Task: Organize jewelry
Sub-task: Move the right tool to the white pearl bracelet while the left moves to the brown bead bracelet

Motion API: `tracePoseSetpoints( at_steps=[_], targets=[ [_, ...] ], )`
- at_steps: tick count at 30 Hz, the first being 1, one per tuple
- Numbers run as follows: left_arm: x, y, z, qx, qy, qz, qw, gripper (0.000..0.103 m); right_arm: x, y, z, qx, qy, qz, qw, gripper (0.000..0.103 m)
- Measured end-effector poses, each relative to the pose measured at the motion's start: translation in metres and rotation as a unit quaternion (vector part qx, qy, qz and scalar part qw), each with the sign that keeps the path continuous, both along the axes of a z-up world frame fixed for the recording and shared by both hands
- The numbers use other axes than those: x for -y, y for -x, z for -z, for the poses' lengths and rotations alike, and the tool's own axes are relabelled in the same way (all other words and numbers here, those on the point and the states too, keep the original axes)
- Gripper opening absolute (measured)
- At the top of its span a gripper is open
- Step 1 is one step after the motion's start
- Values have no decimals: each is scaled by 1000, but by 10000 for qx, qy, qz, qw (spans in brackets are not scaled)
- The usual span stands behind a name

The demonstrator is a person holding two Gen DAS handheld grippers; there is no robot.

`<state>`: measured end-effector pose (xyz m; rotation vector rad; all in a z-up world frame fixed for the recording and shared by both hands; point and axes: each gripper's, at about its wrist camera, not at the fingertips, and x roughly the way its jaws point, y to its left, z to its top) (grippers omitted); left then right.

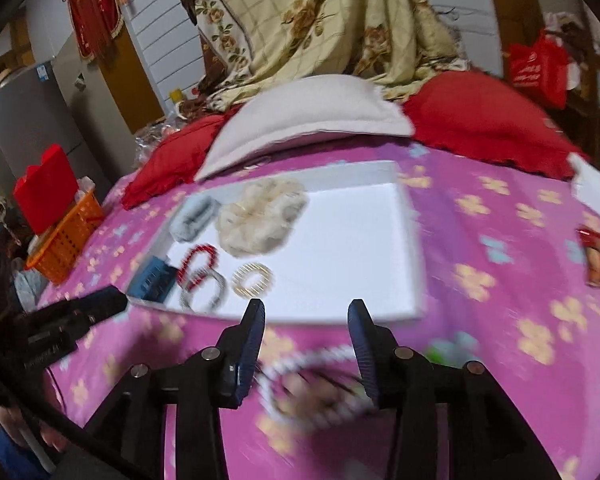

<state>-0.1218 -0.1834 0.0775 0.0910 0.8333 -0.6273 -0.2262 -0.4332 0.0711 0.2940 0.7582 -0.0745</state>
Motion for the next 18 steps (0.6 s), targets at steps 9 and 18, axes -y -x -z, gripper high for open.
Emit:
tracePoseSetpoints(
  at_steps=[9, 18],
  targets=[
    [24, 21, 32, -340, -319, 59, 9989, 26, 52, 40, 31, 65, -346, 458, 9983, 41],
    [43, 12, 53, -353, -643, 120, 9972, 26, 57, 22, 38, -32, -754, 296, 9967, 41]
  ],
)
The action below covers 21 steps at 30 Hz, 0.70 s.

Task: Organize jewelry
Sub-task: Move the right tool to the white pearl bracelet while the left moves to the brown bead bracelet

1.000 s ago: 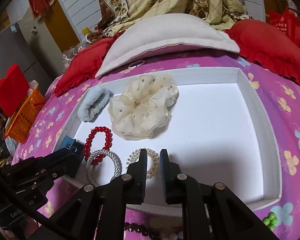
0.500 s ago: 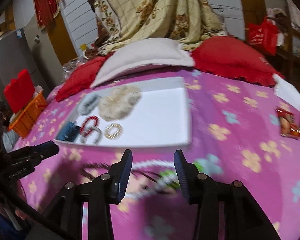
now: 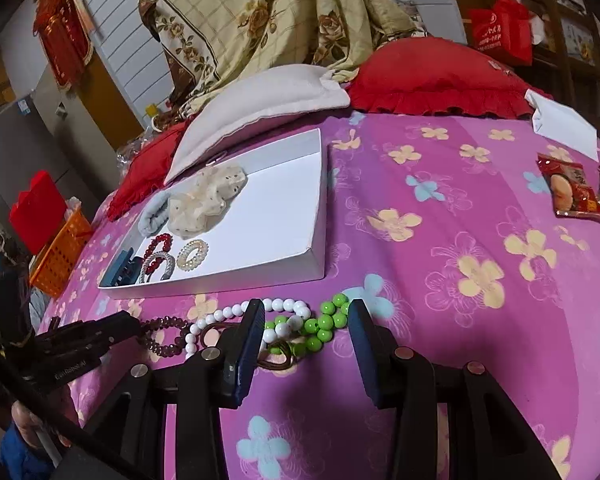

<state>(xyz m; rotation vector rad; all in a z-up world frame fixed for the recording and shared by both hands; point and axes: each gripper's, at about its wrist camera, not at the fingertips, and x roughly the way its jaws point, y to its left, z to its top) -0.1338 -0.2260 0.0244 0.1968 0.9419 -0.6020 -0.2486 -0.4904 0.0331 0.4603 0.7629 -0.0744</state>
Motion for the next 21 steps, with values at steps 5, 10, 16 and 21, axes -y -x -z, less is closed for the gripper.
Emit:
tracePoseSetpoints(
  at_steps=[5, 10, 16, 21],
  targets=[
    [11, -1, 6, 5, -101, 191, 9998, 26, 2, -6, 6, 20, -197, 4, 9998, 41],
    [17, -5, 8, -39, -163, 245, 9996, 21, -7, -26, 15, -108, -75, -170, 9998, 41],
    [7, -9, 8, -66, -483, 12, 9988, 8, -38, -28, 15, -189, 268, -772, 9965, 14],
    [-18, -5, 7, -137, -584, -312, 9977, 8, -55, -14, 2, 118, -162, -1296, 9914, 9]
  ],
)
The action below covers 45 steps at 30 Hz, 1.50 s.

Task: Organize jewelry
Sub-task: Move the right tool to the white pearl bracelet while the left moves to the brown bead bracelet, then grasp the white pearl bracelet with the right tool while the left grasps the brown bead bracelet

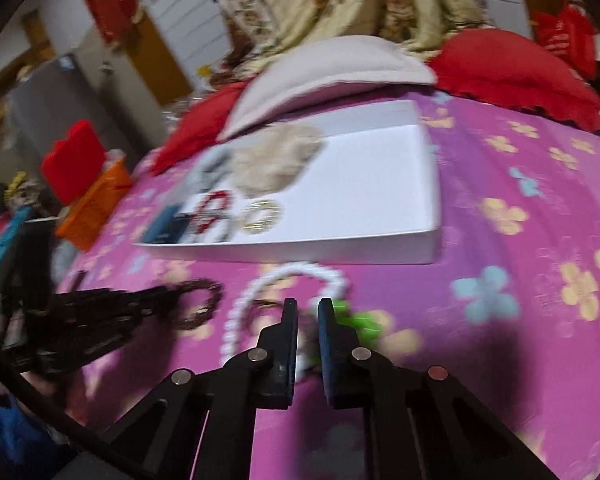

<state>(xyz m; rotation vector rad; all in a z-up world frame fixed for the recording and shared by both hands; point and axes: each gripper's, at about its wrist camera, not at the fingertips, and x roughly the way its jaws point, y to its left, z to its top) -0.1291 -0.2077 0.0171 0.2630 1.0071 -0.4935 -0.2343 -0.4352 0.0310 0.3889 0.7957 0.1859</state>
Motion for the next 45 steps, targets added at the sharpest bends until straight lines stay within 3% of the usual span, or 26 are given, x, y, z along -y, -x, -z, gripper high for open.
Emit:
tracePoseSetpoints(
  at_steps=[4, 7, 9, 10, 11, 15, 19, 22, 23, 27, 29, 31, 37, 45],
  targets=[
    [-18, 10, 0, -6, -35, -205, 9998, 8, -4, 22, -17, 313, -392, -122, 9987, 9],
    [-33, 21, -1, 17, -84, -316, 9995, 8, 9, 34, -27, 499, -349, 301, 9977, 11],
    [-43, 28, 0, 84, -104, -402, 9991, 8, 17, 29, -22, 298, -38, 645, 9975, 33],
    [-47, 30, 0, 117, -86, -422, 9990, 8, 20, 25, -17, 192, 4, 725, 9972, 49],
    [-49, 31, 0, 127, -51, -426, 9990, 8, 21, 19, -12, 88, -9, 722, 9974, 50],
    [-51, 28, 0, 84, 151, -429, 9989, 8, 11, -9, 0, -177, 266, 549, 9980, 49],
    [-49, 26, 1, 77, 198, -365, 9991, 8, 6, -34, 18, -494, 588, 481, 9959, 33],
    [-48, 24, 0, 72, 217, -317, 9992, 9, 2, -40, 21, -489, 793, 433, 9947, 25],
    [-47, 23, 0, 71, 228, -302, 9993, 10, -1, -41, 21, -499, 855, 400, 9943, 19],
    [-42, 23, 1, 107, 232, -169, 9995, 22, -19, -40, 20, -441, 1011, 152, 9938, 9],
    [-38, 25, 1, 167, 165, -89, 9997, 22, -22, -36, 14, -298, 850, 141, 9958, 9],
    [-38, 25, 1, 55, 262, 16, 9996, 7, -23, -32, 6, -142, 680, 170, 9974, 9],
    [-47, 24, -8, -34, 660, -25, 9978, 7, -17, -16, -23, 353, 252, 314, 9986, 9],
    [-66, 23, -30, 74, 1269, -159, 9918, 7, -18, 6, -56, 886, 92, 383, 9953, 9]
  ],
)
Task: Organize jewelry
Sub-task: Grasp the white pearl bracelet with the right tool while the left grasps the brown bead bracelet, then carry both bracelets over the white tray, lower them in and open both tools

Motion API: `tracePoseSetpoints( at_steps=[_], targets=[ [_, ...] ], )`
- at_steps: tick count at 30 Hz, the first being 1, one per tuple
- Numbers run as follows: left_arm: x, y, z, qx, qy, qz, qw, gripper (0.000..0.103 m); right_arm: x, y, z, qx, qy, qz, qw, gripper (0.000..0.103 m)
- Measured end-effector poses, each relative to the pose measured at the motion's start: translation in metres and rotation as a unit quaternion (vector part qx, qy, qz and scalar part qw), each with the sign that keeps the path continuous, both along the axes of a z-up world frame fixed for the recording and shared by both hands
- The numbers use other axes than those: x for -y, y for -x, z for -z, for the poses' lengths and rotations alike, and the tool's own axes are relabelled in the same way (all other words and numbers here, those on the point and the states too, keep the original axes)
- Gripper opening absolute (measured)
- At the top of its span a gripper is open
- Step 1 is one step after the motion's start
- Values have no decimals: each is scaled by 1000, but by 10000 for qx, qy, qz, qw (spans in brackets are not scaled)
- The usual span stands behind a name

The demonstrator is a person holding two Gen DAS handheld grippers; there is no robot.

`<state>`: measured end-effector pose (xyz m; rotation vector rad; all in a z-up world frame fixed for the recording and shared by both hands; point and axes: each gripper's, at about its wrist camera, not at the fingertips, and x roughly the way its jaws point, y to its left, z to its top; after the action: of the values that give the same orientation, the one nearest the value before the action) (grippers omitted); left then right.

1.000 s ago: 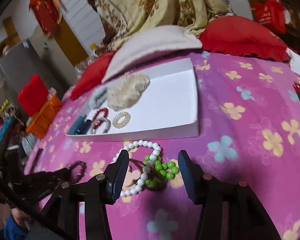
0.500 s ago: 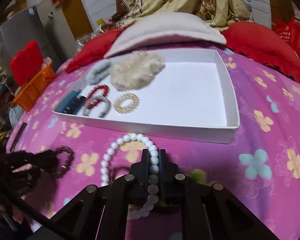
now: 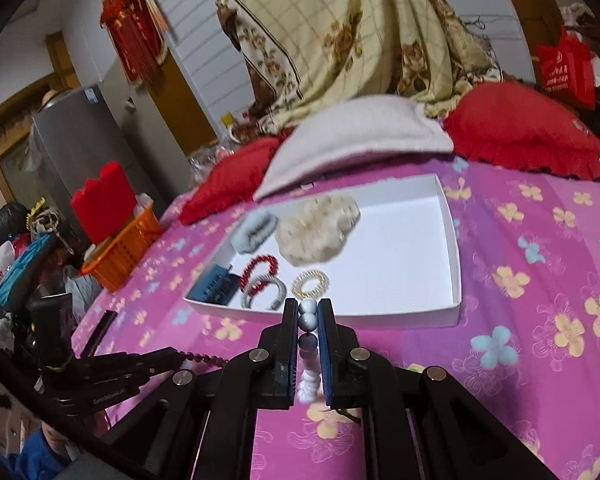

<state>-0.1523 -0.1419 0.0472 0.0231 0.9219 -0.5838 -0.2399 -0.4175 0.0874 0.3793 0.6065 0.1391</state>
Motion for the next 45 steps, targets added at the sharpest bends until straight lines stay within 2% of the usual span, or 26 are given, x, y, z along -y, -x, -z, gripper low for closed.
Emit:
tracePoseSetpoints(
  at_steps=[7, 12, 16, 22, 28, 36, 40, 45],
  targets=[
    [-3, 11, -17, 307, 52, -52, 9995, 7, -8, 11, -13, 201, 116, 60, 9997, 9],
    [4, 26, -33, 759, -258, -99, 9967, 7, -12, 16, -20, 258, 218, 70, 9994, 9],
    [7, 36, -47, 931, -330, -69, 9951, 7, -18, 16, -30, 299, 349, 20, 9989, 9],
    [5, 39, -62, 941, -301, -177, 9949, 7, -20, 7, -53, 467, 566, -55, 9973, 9],
    [16, 33, -73, 1029, -492, -248, 9932, 7, -10, -14, -68, 639, 660, 16, 9958, 9],
    [47, 10, -80, 1201, -870, -340, 9884, 7, 6, -52, -62, 602, 725, 104, 9955, 9],
    [68, -5, -78, 1263, -1102, -328, 9853, 7, 21, -76, -49, 417, 775, 172, 9960, 9],
    [95, -25, -73, 1291, -1307, -267, 9826, 7, 46, -101, -35, 204, 605, 269, 9976, 9]
  ],
)
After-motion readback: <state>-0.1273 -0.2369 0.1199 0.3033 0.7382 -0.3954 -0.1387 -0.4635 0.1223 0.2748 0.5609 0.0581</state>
